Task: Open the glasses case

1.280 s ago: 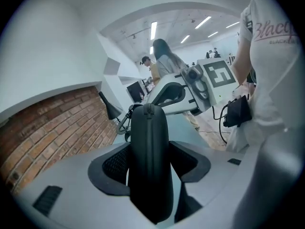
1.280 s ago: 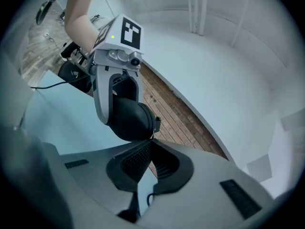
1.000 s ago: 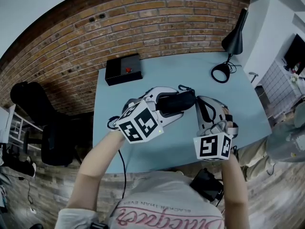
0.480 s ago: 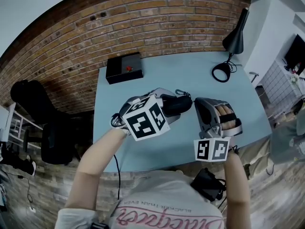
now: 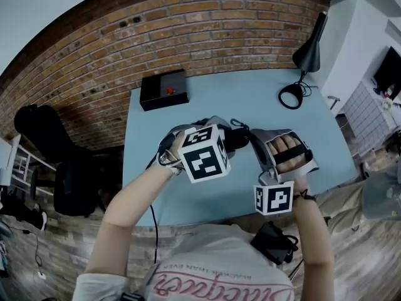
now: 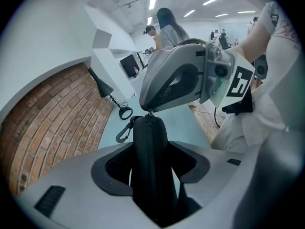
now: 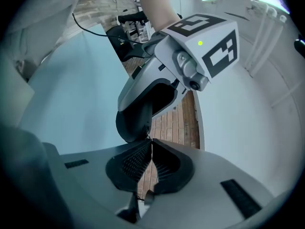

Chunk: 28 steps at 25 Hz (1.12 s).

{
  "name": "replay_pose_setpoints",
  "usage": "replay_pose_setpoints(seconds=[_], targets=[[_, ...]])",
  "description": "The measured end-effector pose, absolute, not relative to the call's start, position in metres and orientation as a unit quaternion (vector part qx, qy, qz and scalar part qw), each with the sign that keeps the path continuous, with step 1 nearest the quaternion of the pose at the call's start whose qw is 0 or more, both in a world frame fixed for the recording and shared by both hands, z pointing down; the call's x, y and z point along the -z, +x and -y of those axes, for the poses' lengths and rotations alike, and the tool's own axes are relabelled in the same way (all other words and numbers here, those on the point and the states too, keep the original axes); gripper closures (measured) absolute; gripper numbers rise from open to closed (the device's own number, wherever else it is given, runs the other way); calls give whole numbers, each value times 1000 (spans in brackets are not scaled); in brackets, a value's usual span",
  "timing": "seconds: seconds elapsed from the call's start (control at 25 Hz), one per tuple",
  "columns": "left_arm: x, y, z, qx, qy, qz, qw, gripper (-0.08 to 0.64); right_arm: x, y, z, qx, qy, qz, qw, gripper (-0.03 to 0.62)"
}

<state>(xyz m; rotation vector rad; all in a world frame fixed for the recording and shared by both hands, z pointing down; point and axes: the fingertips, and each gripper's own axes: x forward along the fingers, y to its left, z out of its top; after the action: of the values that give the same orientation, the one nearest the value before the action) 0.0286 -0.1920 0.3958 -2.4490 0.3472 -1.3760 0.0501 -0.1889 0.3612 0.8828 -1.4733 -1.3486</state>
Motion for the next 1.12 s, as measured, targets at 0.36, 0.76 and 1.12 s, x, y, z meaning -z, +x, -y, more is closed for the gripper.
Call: replay_pose_setpoints(seconds=[0.36, 0.76, 1.12], targets=[[-385, 25, 197, 323, -939, -120, 9, 319, -332, 66, 191, 362, 461, 747, 314, 572], [-355, 19, 207, 141, -974, -170, -52, 311, -341, 79, 194, 94, 487, 857, 137, 469], [-332, 24, 211, 2, -973, -188, -138, 310, -379, 40, 173, -9, 391, 915, 99, 402]])
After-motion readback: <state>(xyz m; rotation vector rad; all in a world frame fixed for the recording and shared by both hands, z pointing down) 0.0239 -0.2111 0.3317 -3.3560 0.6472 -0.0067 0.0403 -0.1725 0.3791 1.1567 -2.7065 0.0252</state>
